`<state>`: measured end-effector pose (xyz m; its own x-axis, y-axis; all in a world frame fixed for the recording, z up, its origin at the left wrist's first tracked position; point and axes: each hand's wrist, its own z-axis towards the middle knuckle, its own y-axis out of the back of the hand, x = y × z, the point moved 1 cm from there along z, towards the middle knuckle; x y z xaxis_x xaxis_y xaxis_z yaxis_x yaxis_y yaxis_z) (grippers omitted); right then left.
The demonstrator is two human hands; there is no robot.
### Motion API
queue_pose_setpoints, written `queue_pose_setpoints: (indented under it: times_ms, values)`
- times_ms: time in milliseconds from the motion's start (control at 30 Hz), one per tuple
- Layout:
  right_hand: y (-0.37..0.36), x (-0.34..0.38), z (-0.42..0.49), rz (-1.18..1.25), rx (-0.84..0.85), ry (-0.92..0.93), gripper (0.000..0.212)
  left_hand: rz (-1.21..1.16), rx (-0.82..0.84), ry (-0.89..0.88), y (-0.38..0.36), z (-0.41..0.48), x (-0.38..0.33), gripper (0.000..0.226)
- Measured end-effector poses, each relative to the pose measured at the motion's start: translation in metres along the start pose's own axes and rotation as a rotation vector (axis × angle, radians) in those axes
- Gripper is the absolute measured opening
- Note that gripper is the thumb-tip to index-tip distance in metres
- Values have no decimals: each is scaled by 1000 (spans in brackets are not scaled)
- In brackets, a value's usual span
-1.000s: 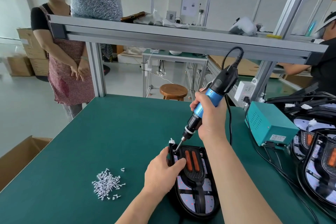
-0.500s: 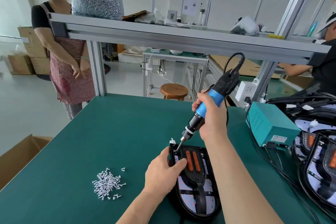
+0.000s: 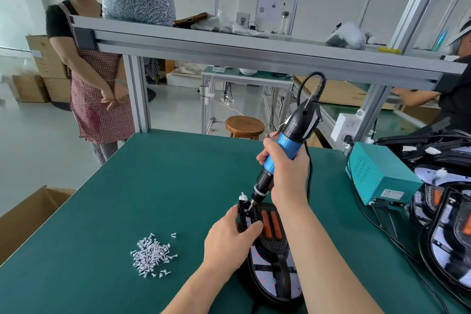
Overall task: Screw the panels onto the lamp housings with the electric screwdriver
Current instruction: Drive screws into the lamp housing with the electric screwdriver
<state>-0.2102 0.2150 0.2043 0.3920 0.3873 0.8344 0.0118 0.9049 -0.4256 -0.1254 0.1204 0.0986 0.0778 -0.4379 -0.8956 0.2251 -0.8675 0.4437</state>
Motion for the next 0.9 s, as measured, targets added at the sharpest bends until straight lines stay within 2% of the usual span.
queue_pose_setpoints:
  times_ms: [233, 400, 567, 633, 767, 900]
  values:
    - [6, 2, 1, 62, -176, 3, 21, 4, 8, 29, 1, -1, -5, 25]
    - [6, 5, -3, -1, -258, 31, 21, -12, 17, 34, 1, -2, -7, 47]
    - [-6, 6, -18, -116, -277, 148, 21, 1, 42, 22, 3, -3, -6, 25]
    - [-6, 7, -18, -115, -229, 144, 22, -3, 39, 18, 2, -2, -5, 25]
    - [-2, 10, -10, -46, -26, 70, 19, -28, 33, 15, 1, -1, -3, 23]
    - [2, 13, 0, 35, 5, 18, 23, -24, 29, 17, 1, -1, -2, 31]
